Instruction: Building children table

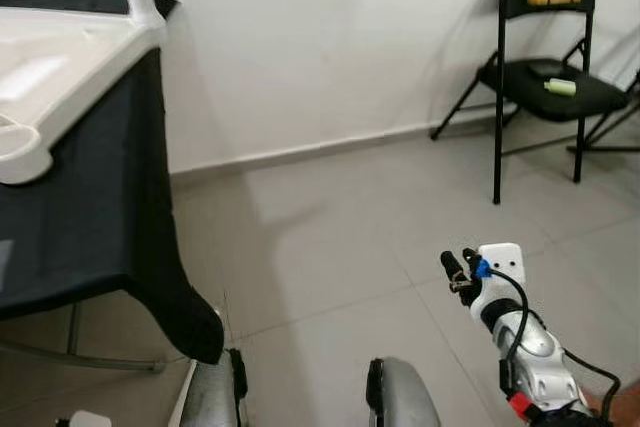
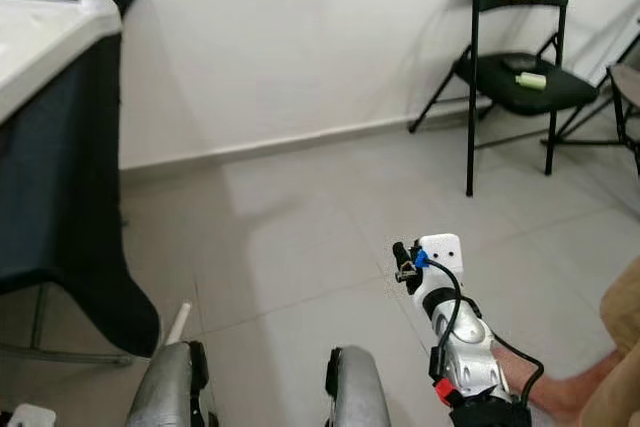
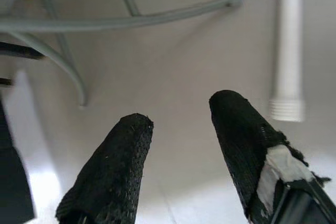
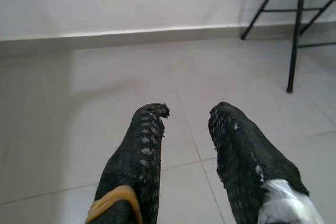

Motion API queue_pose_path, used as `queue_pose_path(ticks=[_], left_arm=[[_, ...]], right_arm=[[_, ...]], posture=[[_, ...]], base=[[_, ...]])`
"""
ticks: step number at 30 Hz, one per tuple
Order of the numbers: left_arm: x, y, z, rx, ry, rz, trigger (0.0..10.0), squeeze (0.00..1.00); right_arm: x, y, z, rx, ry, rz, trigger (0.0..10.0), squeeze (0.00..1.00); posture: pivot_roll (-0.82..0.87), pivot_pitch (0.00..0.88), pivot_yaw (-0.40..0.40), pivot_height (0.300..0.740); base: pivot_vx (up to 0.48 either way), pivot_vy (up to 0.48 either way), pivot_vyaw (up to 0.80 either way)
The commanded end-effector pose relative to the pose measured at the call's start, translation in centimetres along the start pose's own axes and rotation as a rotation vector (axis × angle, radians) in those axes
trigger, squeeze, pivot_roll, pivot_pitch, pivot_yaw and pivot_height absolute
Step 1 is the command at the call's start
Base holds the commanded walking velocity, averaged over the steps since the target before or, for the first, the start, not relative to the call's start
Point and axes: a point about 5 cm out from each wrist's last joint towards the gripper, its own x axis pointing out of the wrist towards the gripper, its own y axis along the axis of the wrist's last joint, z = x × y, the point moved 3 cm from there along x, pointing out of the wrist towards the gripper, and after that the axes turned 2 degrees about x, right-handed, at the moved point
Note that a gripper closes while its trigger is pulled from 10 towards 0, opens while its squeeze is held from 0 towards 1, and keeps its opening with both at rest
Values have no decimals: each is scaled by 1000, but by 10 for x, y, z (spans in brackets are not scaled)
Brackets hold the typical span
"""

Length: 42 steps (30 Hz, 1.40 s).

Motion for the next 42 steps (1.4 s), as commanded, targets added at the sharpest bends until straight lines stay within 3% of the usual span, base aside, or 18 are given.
queue_pose_path(ticks=[1,4,7,10,16,26,33,42], left_arm=[[-1,-12,-14,24,48,-49,10000,0],[3,-9,-35,41,131,-54,10000,0],[3,-9,-35,41,131,-54,10000,0],[6,-7,-52,62,218,-79,10000,0],[7,-15,-65,80,291,-167,10000,0],[10,-11,-66,93,281,-176,10000,0],[10,-17,-48,86,200,-216,10000,0],[9,-25,-56,134,229,-274,10000,0]], right_arm=[[-4,-5,2,4,-2,-23,10000,0],[-5,-6,2,3,-4,-25,10000,0],[-5,-6,2,3,-4,-25,10000,0],[-6,-6,2,2,-5,-28,10000,0],[-11,-7,6,-3,-5,-37,10000,0],[-16,-9,7,-12,0,-51,10000,0],[-17,-9,8,-21,5,-60,10000,0],[-20,-7,9,-28,14,-64,10000,0]], posture=[[59,207,-44,510],[64,214,-40,495],[64,214,-40,495],[61,226,-41,480],[53,242,-43,460],[47,264,-49,425],[44,266,-56,395],[26,270,-68,370]], base=[[0,0,0],[0,0,0],[0,0,0],[0,0,0],[0,0,0],[0,0,0],[0,0,0],[0,0,0]])
